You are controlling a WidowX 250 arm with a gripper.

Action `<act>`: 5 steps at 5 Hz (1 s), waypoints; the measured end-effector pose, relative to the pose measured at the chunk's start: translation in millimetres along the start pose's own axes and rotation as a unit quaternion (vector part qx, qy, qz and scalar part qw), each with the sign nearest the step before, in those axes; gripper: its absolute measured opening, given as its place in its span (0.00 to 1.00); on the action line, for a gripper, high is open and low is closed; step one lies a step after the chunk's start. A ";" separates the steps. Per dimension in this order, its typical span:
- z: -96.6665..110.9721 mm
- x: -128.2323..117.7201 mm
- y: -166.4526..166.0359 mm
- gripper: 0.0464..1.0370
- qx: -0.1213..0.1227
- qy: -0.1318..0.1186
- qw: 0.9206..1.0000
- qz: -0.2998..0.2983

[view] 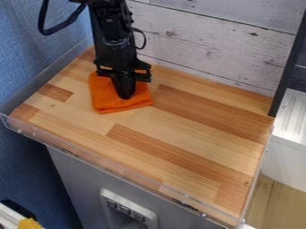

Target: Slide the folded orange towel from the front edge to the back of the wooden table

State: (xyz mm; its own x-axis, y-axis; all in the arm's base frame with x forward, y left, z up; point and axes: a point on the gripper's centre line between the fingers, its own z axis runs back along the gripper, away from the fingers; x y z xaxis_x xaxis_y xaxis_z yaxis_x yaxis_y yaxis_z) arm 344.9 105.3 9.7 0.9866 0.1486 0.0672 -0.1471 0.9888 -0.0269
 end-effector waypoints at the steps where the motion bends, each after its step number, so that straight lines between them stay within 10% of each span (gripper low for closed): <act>1: 0.6 3.0 10.9 0.01 0.015 0.002 0.999 -0.037; 5: 12.6 4.6 48.5 0.01 0.016 0.058 0.994 -0.089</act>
State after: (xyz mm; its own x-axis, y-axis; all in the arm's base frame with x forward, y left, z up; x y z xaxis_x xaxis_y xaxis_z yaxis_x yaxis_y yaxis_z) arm 341.5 154.2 21.2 0.9984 -0.0300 -0.0475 0.0304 0.9995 0.0075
